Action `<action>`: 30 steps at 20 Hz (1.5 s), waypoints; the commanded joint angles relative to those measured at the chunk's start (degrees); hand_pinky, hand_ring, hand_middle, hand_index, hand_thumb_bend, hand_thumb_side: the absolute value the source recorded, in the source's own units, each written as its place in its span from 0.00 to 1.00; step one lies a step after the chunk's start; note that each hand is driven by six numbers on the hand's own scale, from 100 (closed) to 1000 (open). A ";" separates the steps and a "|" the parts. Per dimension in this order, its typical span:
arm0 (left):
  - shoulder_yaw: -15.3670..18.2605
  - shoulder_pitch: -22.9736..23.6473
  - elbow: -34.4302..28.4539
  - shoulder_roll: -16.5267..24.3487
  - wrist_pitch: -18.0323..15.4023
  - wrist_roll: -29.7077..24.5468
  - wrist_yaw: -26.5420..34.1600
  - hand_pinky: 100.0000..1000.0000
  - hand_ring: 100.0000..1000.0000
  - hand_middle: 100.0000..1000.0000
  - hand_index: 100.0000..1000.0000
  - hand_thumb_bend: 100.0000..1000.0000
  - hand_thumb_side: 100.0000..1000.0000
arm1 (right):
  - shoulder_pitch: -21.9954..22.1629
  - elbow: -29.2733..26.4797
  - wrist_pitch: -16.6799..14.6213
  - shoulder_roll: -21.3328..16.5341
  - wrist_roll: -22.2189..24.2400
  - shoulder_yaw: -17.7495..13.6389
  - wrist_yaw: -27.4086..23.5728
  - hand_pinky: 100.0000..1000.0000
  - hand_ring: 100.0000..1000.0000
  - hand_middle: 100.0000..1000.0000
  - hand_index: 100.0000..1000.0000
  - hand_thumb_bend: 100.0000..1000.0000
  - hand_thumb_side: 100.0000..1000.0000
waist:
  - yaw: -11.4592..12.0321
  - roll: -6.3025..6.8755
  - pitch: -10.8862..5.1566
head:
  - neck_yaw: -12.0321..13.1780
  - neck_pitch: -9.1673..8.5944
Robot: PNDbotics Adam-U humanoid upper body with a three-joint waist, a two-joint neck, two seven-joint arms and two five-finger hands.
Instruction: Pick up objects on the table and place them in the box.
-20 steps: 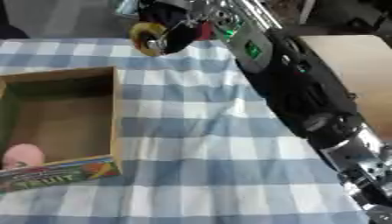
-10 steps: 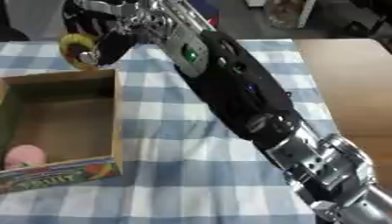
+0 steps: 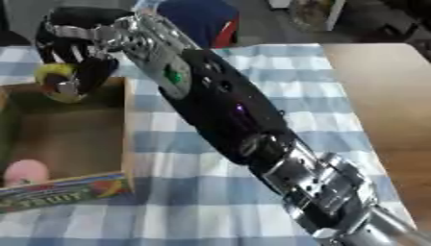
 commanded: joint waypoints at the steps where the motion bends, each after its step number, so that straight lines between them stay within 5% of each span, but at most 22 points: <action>1: -0.22 -0.52 -1.12 1.62 -0.11 -0.25 0.07 0.28 0.56 0.49 0.76 0.36 0.51 | -1.89 3.43 -0.84 1.53 0.02 -0.81 2.94 0.43 0.52 0.26 0.43 0.00 0.11 | 0.44 0.26 -1.17 | -0.29 0.06; 15: -0.57 -0.78 -1.12 1.60 -0.16 -0.71 0.40 0.28 0.56 0.49 0.76 0.36 0.51 | -3.31 13.13 -5.42 6.23 3.41 -3.66 8.62 0.45 0.55 0.31 0.48 0.00 0.20 | 1.67 0.11 -0.95 | -1.05 0.53; 30: -0.62 -0.86 -1.12 1.50 -0.14 -0.79 0.52 0.28 0.56 0.49 0.76 0.36 0.51 | -3.26 19.51 -7.97 8.75 3.82 -7.19 17.64 0.59 0.72 0.57 0.85 0.00 0.52 | 1.47 0.24 -0.81 | -1.56 0.55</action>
